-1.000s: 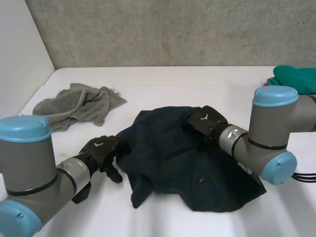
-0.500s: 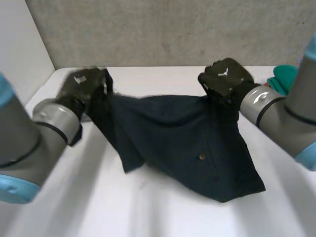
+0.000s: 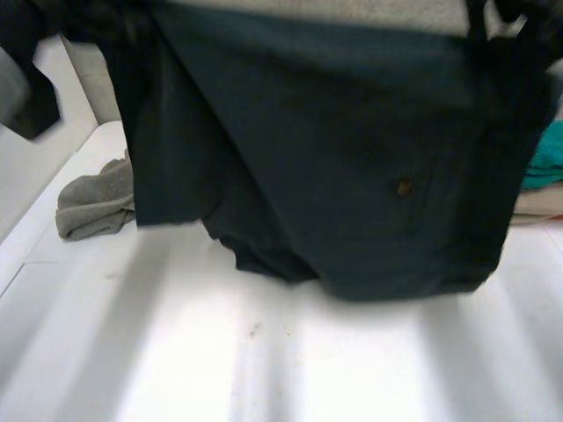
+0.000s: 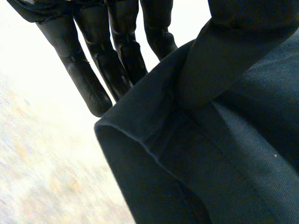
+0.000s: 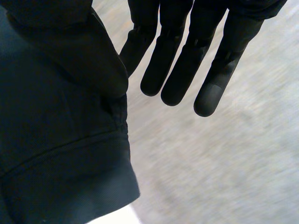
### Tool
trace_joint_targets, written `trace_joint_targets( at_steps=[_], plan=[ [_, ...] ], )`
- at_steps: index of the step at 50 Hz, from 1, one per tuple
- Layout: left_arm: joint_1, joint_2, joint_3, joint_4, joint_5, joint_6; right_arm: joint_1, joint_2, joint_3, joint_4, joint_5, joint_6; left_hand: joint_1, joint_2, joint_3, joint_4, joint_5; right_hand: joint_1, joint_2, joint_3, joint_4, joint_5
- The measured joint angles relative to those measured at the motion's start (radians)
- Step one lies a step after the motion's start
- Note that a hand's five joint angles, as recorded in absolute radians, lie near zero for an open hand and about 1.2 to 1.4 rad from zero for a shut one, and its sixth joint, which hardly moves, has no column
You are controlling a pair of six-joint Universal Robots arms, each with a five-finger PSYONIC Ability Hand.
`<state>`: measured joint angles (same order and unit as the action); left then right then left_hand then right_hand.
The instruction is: Fold the laundry.
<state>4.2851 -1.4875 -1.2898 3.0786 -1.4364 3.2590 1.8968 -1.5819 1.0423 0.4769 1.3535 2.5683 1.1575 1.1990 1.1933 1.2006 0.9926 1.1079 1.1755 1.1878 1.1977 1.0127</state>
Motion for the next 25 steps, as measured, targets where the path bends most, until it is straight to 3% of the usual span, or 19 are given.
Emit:
trace_joint_targets(
  at_steps=[7, 13, 19, 20, 25],
  plan=[
    [-0.005, -0.194, -0.014, 0.021, 0.018, 0.031, 0.005, 0.166, 0.031, 0.016, 0.003, -0.001, 0.0, 0.0, 0.0, 0.0, 0.0, 0.0, 0.0, 0.0, 0.0, 0.0],
    [-0.002, -0.503, 0.216, 0.165, 0.016, 0.165, 0.017, 0.404, -0.1, -0.118, 0.048, 0.022, 0.0, 0.001, 0.001, 0.0, 0.0, 0.0, 0.0, 0.001, 0.0, 0.0],
    [0.0, -0.699, 0.553, 0.371, 0.011, 0.249, 0.049, 0.549, -0.297, -0.495, 0.186, 0.103, 0.0, 0.002, 0.001, 0.001, 0.0, 0.0, 0.0, 0.001, 0.0, 0.0],
    [0.0, -0.699, 0.553, 0.371, 0.011, 0.249, 0.049, 0.549, -0.297, -0.495, 0.186, 0.103, 0.0, 0.002, 0.001, 0.001, 0.0, 0.0, 0.0, 0.001, 0.0, 0.0],
    [-0.002, -0.733, 0.702, 0.585, 0.003, 0.247, 0.077, 0.558, -0.365, -0.84, 0.26, 0.152, 0.0, 0.002, 0.001, 0.001, 0.0, 0.02, 0.003, 0.001, 0.0, 0.007]
  ],
)
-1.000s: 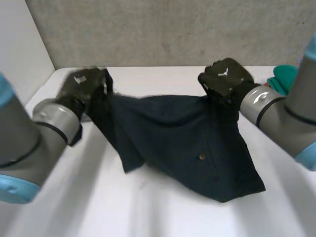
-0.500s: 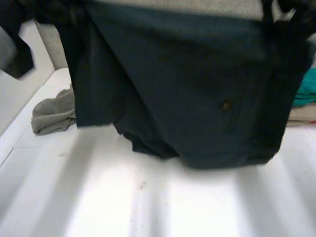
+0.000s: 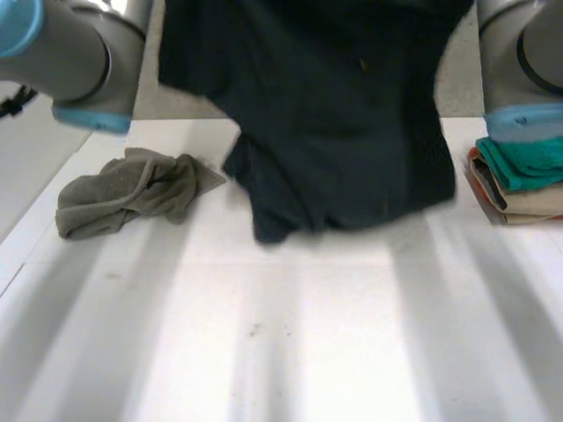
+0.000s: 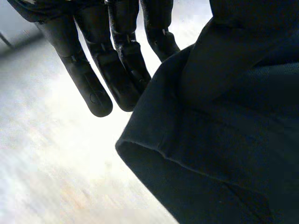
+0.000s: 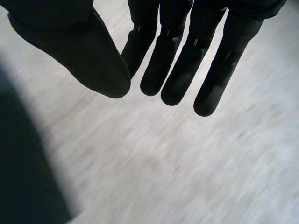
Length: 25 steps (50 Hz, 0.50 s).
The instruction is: Fold the laundry.
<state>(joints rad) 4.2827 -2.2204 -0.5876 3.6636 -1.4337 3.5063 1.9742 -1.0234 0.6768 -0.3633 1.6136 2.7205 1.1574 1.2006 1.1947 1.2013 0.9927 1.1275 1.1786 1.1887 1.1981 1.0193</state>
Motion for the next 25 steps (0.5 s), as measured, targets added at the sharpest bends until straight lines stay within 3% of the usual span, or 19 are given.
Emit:
trace_joint_targets(
  at_steps=[7, 18, 20, 21, 22, 23, 25],
  plan=[
    [0.004, 0.087, -0.124, 0.139, -0.003, -0.048, 0.035, -0.054, 0.061, -0.116, -0.009, 0.011, 0.0, 0.0, 0.0, 0.0, 0.002, 0.0, 0.0, 0.0, 0.0, 0.0],
    [-0.004, 0.264, -0.723, 0.128, 0.055, -0.075, 0.035, -0.156, 0.452, 0.013, -0.122, 0.01, 0.0, 0.0, 0.0, 0.0, 0.005, -0.016, -0.02, -0.022, -0.024, -0.022],
    [-0.005, 0.278, -0.793, 0.121, 0.07, -0.071, 0.033, -0.154, 0.489, 0.044, -0.134, 0.01, 0.0, 0.0, 0.0, 0.0, 0.005, -0.063, -0.093, -0.096, -0.101, -0.086],
    [-0.005, 0.284, -0.828, 0.117, 0.079, -0.069, 0.031, -0.147, 0.523, 0.075, -0.147, 0.009, 0.0, 0.0, 0.0, 0.0, 0.005, -0.222, -0.272, -0.26, -0.266, -0.266],
    [-0.006, 0.291, -0.868, 0.113, 0.092, -0.066, 0.029, -0.14, 0.546, 0.1, -0.157, 0.009, 0.0, 0.0, 0.0, 0.0, 0.005, -0.248, -0.3, -0.301, -0.308, -0.309],
    [-0.006, 0.304, -0.93, 0.106, 0.118, -0.06, 0.026, -0.124, 0.579, 0.138, -0.173, 0.008, 0.0, 0.0, 0.0, 0.0, 0.005, -0.448, -0.504, -0.503, -0.513, -0.521],
    [-0.007, 0.315, -0.97, 0.101, 0.139, -0.054, 0.022, -0.109, 0.598, 0.166, -0.186, 0.007, 0.0, 0.0, 0.0, 0.0, 0.005, -0.547, -0.606, -0.609, -0.621, -0.629]
  ],
)
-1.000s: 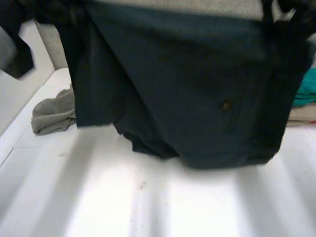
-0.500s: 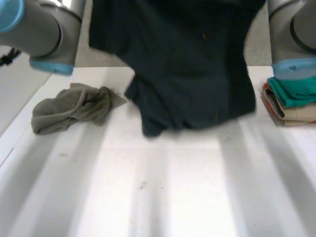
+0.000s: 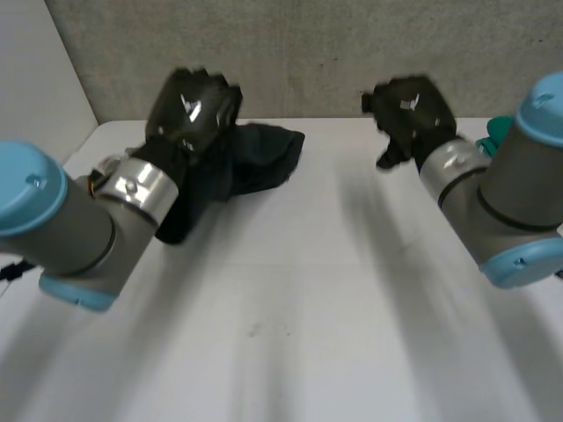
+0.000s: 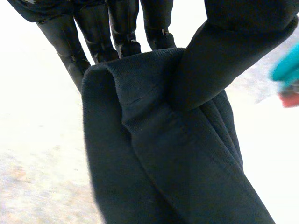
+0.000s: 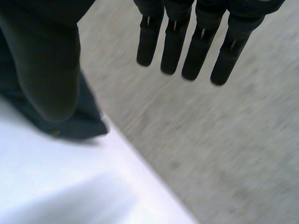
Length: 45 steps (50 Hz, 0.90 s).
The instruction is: Fold the laundry.
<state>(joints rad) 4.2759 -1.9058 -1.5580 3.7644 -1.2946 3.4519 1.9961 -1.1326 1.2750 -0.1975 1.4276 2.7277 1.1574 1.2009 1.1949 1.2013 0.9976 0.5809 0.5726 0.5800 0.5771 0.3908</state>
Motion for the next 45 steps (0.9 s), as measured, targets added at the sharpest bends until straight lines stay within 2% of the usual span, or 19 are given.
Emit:
trace_joint_targets(
  at_steps=[2, 7, 18, 32, 36, 43, 45],
  plan=[
    [-0.005, 0.032, -0.07, -0.021, 0.043, 0.021, -0.015, 0.027, 0.014, 0.039, -0.02, -0.002, 0.0, 0.0, 0.0, 0.0, 0.0, -0.121, -0.134, -0.132, -0.137, -0.143],
    [-0.019, 0.099, -0.123, -0.083, 0.073, 0.056, -0.038, 0.052, -0.017, 0.059, -0.055, -0.003, 0.0, 0.0, 0.0, 0.0, 0.0, -0.268, -0.277, -0.286, -0.284, -0.295],
    [-0.067, 0.29, -0.154, -0.276, 0.065, 0.081, -0.039, 0.14, -0.092, 0.053, -0.134, 0.031, 0.0, 0.0, 0.0, 0.0, 0.0, -0.285, -0.305, -0.312, -0.304, -0.324],
    [-0.149, 0.395, -0.179, -0.311, 0.042, 0.069, 0.042, 0.384, -0.117, -0.025, -0.135, 0.339, 0.0, 0.0, 0.0, 0.0, 0.0, -0.282, -0.301, -0.283, -0.286, -0.263],
    [-0.156, 0.389, -0.179, -0.31, 0.026, 0.07, 0.052, 0.366, -0.113, -0.023, -0.101, 0.353, 0.0, 0.0, 0.0, 0.0, 0.0, -0.282, -0.279, -0.27, -0.268, -0.249],
    [-0.157, 0.375, -0.174, -0.307, 0.005, 0.077, -0.013, 0.158, -0.01, 0.057, 0.009, 0.345, 0.0, 0.0, 0.0, 0.0, 0.0, -0.282, -0.268, -0.272, -0.27, -0.246],
    [-0.157, 0.373, -0.171, -0.306, 0.004, 0.077, -0.026, 0.137, 0.006, 0.07, 0.017, 0.345, 0.0, 0.0, 0.0, 0.0, 0.0, -0.282, -0.269, -0.272, -0.27, -0.247]
  ],
)
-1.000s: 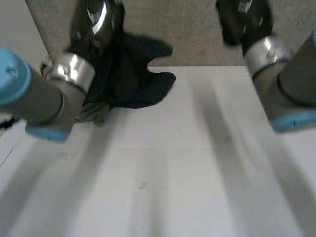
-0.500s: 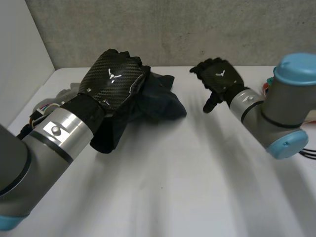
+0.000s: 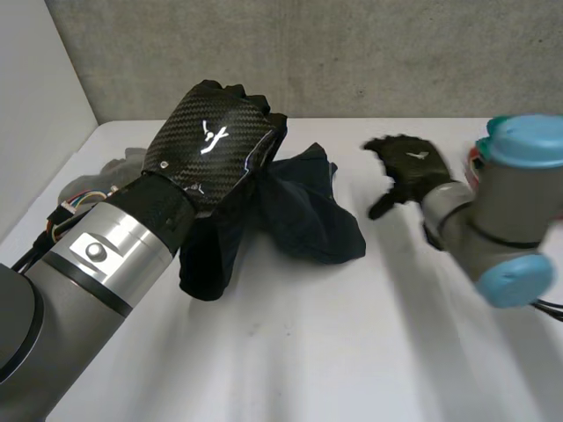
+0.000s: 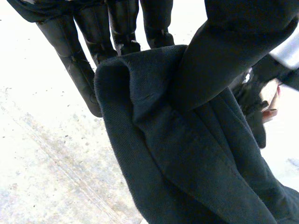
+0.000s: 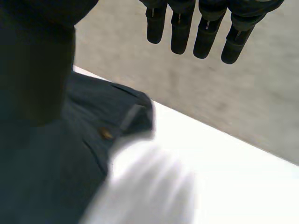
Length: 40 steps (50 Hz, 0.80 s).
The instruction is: Fold the laundry.
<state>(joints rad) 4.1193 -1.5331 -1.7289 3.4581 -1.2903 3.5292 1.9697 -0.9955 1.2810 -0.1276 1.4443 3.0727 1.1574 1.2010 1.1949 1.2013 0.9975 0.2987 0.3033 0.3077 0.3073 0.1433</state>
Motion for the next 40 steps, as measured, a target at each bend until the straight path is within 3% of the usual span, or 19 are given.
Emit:
trace_joint_targets(
  at_steps=[5, 10, 16, 22, 26, 30, 31, 35, 40],
  plan=[
    [0.001, -0.001, 0.01, 0.002, -0.001, -0.001, -0.099, -0.116, 0.179, 0.094, 0.025, 0.015, 0.0, 0.0, 0.0, 0.0, 0.0, -0.001, 0.0, 0.0, 0.0, -0.004],
    [0.001, 0.002, 0.019, 0.002, -0.002, -0.003, -0.077, -0.127, 0.281, 0.058, 0.022, 0.102, 0.0, 0.0, 0.0, 0.0, 0.0, -0.002, 0.0, 0.0, 0.0, -0.005],
    [0.001, 0.01, 0.035, 0.0, -0.004, -0.008, 0.035, -0.032, 0.282, -0.092, 0.027, 0.318, 0.0, 0.0, 0.0, 0.0, 0.0, -0.002, 0.0, 0.0, 0.0, -0.007],
    [0.001, 0.015, 0.048, -0.001, -0.006, -0.01, 0.105, 0.094, 0.172, -0.175, 0.035, 0.403, 0.0, 0.0, 0.0, 0.0, 0.0, 0.0, 0.002, 0.003, 0.002, -0.006],
    [0.001, 0.012, 0.054, -0.002, -0.006, -0.01, 0.119, 0.139, 0.13, -0.18, 0.039, 0.393, 0.0, 0.0, 0.0, 0.0, 0.0, 0.13, 0.117, 0.118, 0.118, 0.113],
    [0.001, 0.008, 0.057, -0.004, -0.007, -0.009, 0.117, 0.14, 0.124, -0.18, 0.062, 0.365, 0.0, 0.0, 0.0, 0.0, 0.0, 0.676, 0.766, 0.734, 0.731, 0.683],
    [0.002, 0.008, 0.057, -0.005, -0.008, -0.009, 0.115, 0.128, 0.129, -0.18, 0.069, 0.352, 0.0, 0.0, 0.0, 0.0, 0.0, 0.73, 0.823, 0.806, 0.802, 0.757],
    [0.007, 0.013, 0.054, -0.019, -0.026, -0.006, 0.1, 0.01, 0.174, -0.177, 0.093, 0.243, 0.0, 0.0, 0.0, 0.0, 0.0, 0.787, 0.87, 0.867, 0.88, 0.84],
    [0.026, 0.027, 0.051, -0.07, -0.054, -0.003, 0.052, -0.196, 0.237, -0.137, 0.072, -0.016, 0.0, 0.0, 0.0, 0.0, 0.0, 0.787, 0.87, 0.868, 0.881, 0.84]
  ],
)
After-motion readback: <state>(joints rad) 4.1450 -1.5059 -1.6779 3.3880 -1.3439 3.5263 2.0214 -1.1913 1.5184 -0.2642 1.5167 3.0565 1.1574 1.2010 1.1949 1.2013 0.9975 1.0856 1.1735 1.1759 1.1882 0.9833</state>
